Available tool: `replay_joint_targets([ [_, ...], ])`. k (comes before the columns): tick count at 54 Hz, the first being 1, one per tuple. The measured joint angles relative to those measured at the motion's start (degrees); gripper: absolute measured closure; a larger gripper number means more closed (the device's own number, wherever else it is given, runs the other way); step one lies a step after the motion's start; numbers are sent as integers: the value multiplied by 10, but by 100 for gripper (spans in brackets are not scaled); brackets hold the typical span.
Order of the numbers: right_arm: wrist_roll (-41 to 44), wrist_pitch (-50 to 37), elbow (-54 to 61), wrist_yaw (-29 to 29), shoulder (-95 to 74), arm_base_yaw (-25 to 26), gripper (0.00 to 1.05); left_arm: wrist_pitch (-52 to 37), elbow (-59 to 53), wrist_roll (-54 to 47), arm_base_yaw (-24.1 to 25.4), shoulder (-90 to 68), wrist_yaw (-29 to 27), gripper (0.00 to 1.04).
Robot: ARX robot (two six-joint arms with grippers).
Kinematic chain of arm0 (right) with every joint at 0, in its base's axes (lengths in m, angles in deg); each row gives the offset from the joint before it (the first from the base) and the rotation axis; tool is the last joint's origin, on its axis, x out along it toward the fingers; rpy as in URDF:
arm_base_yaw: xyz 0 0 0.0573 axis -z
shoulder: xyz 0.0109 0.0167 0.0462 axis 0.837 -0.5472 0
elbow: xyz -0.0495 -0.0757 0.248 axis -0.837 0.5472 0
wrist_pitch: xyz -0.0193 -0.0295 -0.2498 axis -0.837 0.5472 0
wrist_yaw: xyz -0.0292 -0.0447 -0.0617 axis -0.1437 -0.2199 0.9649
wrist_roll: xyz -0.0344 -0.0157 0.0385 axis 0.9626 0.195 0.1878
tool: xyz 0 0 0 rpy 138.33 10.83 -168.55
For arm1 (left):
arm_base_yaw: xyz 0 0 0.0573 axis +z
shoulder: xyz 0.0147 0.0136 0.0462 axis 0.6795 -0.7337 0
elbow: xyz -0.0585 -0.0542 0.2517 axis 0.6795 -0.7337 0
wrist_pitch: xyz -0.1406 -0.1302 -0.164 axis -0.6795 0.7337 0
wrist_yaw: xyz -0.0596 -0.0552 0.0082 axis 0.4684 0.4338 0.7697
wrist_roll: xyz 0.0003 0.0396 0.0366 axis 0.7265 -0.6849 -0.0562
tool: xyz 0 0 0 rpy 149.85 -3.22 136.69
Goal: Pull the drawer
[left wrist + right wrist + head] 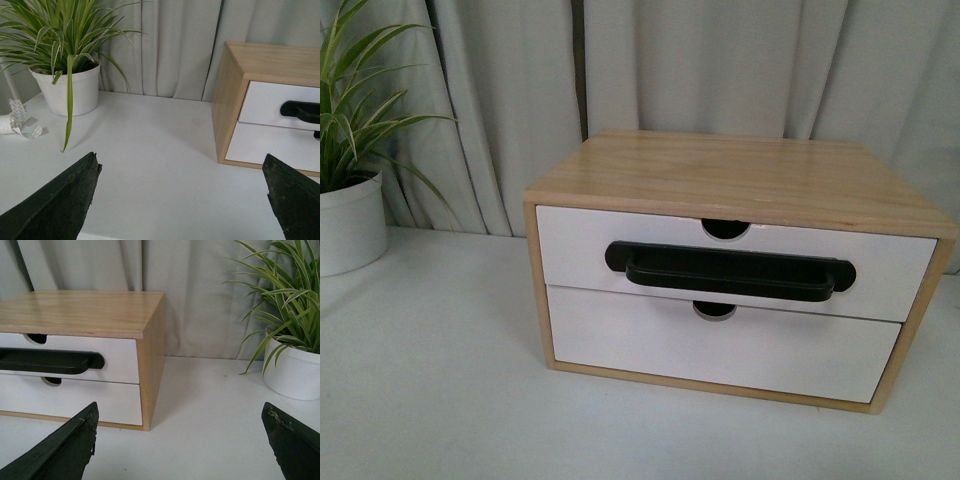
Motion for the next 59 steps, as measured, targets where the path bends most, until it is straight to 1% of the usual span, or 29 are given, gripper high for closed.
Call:
replay_joint_targets([
  [28,0,0,0,0,0,0,9,0,0,0,0,0,0,6],
  [29,3,8,-2,-15,-5,4,9,0,0,0,0,0,0,6],
  [30,12,28,-10,-43,-12,12,9,0,0,0,0,0,0,6],
  [31,24,64,-24,-87,-34,22,9,-5,0,-3,-9,-5,-27,6],
  [32,45,89,-39,-129,-65,30,9,-16,0,-13,-22,-14,-79,6],
  [33,58,98,-48,-149,-88,31,9,-38,1,-19,-51,-34,-156,6],
  [35,74,108,-60,-176,-120,33,9,-60,4,-30,-87,-65,-249,6],
  [36,76,108,-63,-182,-128,33,9,-70,5,-34,-101,-82,-282,6],
  [38,91,108,-76,-202,-157,36,9,-83,6,-43,-117,-106,-314,6],
  [39,97,108,-80,-206,-164,37,9,-93,7,-52,-124,-123,-321,6],
  [42,127,106,-103,-224,-208,42,9,-119,14,-74,-132,-168,-306,6],
  [47,185,104,-140,-245,-273,43,9,-163,40,-114,-133,-250,-234,6],
  [52,238,107,-181,-265,-337,41,9,-204,80,-180,-125,-342,-145,6],
  [53,251,110,-190,-270,-350,40,9,-205,84,-183,-125,-350,-142,6],
  [54,260,112,-198,-271,-359,38,9,-206,100,-204,-125,-376,-116,6],
  [59,310,127,-249,-285,-412,23,9,-215,139,-271,-129,-446,-54,6],
])
